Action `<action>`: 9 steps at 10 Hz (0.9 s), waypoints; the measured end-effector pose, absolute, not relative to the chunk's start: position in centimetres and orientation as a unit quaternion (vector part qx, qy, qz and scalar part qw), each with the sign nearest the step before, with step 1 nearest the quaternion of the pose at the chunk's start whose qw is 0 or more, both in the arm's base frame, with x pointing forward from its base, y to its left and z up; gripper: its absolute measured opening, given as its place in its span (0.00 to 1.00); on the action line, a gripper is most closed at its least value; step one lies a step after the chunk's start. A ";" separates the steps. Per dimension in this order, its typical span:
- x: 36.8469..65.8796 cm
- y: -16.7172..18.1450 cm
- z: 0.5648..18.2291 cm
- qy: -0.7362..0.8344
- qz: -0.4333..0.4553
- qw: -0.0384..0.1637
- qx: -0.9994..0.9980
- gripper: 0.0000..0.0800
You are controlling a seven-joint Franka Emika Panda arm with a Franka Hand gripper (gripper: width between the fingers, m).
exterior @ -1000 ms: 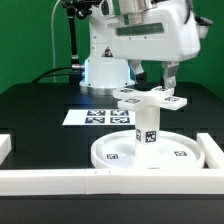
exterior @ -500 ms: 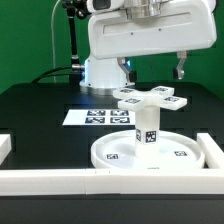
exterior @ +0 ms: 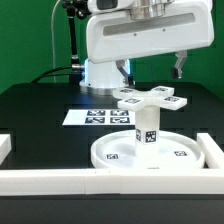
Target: Assemble round table
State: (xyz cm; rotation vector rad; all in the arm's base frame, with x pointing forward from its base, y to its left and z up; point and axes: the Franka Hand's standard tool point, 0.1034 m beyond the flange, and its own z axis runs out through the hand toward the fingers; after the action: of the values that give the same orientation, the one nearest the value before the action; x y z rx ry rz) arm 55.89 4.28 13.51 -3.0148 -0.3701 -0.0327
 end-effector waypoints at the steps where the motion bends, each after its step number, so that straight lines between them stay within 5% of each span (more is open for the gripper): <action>1: 55.9 4.2 13.3 -0.198 -0.011 0.047 -0.979 0.81; 9: 56.2 3.8 13.2 -0.523 -0.022 0.023 -0.852 0.81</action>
Offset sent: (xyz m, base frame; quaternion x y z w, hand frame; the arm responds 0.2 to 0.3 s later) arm 0.0000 0.0000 0.0000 0.0000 0.0000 -0.1938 0.9810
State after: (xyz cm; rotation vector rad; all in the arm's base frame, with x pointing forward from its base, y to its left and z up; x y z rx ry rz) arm 56.16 3.78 13.22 -2.6366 -1.6193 -0.0680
